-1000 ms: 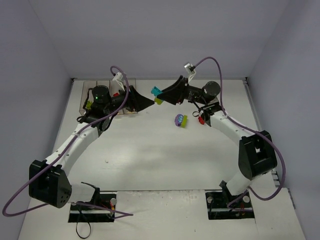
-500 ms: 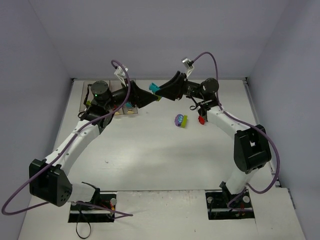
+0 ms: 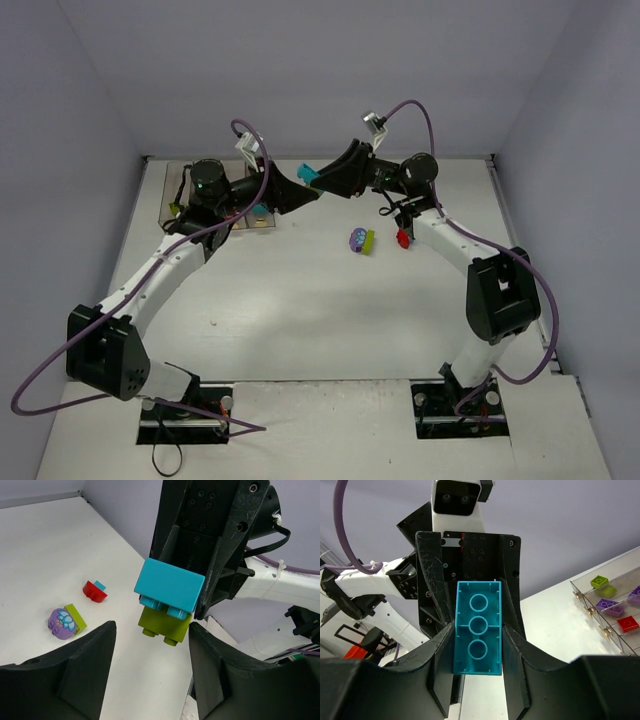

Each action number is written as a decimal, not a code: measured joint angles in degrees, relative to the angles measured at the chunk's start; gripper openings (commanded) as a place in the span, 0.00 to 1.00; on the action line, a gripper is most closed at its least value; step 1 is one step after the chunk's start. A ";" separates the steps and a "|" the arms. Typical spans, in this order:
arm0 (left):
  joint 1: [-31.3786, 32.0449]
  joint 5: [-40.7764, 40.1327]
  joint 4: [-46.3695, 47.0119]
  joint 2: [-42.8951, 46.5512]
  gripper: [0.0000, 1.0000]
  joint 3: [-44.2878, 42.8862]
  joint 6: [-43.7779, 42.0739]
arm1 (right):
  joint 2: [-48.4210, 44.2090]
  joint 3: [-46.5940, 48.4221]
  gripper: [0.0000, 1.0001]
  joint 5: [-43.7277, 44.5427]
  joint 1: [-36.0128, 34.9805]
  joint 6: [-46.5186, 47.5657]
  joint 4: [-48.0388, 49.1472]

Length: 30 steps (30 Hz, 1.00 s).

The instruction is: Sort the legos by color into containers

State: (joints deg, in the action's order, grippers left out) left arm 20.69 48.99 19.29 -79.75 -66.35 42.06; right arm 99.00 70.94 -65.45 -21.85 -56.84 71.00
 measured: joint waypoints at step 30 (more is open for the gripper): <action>0.72 4.13 9.05 -0.26 0.00 3.28 4.81 | 0.00 0.63 0.00 -4.15 0.76 0.02 0.15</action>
State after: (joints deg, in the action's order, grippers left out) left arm 21.41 53.12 28.34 -80.01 -63.07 46.87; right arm 99.00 71.57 -69.60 -21.08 -56.82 71.16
